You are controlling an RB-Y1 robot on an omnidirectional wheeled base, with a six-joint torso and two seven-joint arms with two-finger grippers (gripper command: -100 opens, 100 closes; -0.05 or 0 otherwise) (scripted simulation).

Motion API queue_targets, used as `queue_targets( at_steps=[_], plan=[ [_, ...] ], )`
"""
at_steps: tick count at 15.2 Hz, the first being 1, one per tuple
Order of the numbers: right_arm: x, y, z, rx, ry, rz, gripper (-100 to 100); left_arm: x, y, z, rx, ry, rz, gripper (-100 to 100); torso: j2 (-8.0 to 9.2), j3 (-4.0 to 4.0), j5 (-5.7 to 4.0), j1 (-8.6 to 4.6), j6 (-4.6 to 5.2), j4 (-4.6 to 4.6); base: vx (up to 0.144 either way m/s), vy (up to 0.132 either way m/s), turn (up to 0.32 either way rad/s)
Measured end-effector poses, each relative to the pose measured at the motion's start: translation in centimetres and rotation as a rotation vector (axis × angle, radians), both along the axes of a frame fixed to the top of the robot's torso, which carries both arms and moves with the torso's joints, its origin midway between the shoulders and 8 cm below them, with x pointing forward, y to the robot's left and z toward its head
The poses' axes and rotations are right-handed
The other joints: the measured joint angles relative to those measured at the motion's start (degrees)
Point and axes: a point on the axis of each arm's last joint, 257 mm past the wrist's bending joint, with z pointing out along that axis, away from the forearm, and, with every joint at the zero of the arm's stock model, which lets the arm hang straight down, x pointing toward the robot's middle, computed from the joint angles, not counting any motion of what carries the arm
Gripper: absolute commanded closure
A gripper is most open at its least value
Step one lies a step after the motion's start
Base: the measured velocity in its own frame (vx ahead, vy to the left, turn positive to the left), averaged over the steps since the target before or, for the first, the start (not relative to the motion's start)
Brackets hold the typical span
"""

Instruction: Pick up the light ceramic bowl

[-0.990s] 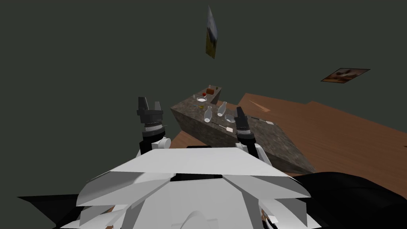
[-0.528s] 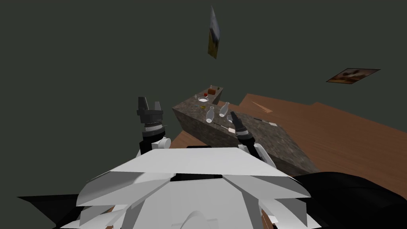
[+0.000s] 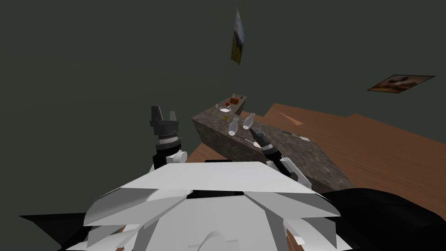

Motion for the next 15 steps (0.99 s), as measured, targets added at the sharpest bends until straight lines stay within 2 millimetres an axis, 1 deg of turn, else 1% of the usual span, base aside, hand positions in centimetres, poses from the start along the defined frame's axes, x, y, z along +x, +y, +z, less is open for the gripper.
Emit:
queue_targets(
  at_steps=[2,3,5,8,12,13,15],
  plan=[
    [0.1,-0.7,-1.4,-0.068,0.033,-0.004,-100,0.0,0.0,0.0,0.0,0.0,0.0,0,-0.01,0.0,0.0,0.0,-0.01,0.0,0.018,0.033,0.037],
    [0.1,-1.0,-1.7,-0.088,0.041,-0.003,-100,0.0,0.0,0.0,0.0,0.0,0.0,0,0.01,0.01,-0.01,-0.02,0.0,0.0,0.019,0.035,0.052],
    [-0.1,-2.2,-3.2,-0.156,0.072,-0.007,-100,0.0,0.0,0.0,0.0,0.0,0.0,0,0.0,0.0,0.0,-0.01,-0.01,0.0,0.026,0.042,0.069],
    [0.0,-4.5,-5.8,-0.283,0.129,-0.014,-100,0.0,0.0,0.0,0.0,0.0,0.0,0,-0.07,-0.04,0.0,0.02,-0.02,-0.01,0.037,0.048,0.07],
    [-0.7,-7.5,-9.3,-0.46,0.204,-0.015,-100,0.0,0.0,0.0,0.0,0.0,0.0,0,-0.08,-0.05,0.01,0.07,-0.01,-0.02,0.038,0.055,0.065],
    [-0.8,-8.4,-9.9,-0.502,0.221,-0.015,-100,0.0,0.0,0.0,0.0,0.0,0.0,0,-0.08,-0.05,0.02,0.05,-0.01,-0.02,0.024,0.032,0.018],
    [-1.1,-9.8,-10.6,-0.566,0.245,-0.012,-100,0.0,0.0,0.0,0.0,0.0,0.0,0,-0.05,-0.02,0.01,0.01,-0.01,-0.01,0.031,0.038,0.063]
  ],
)
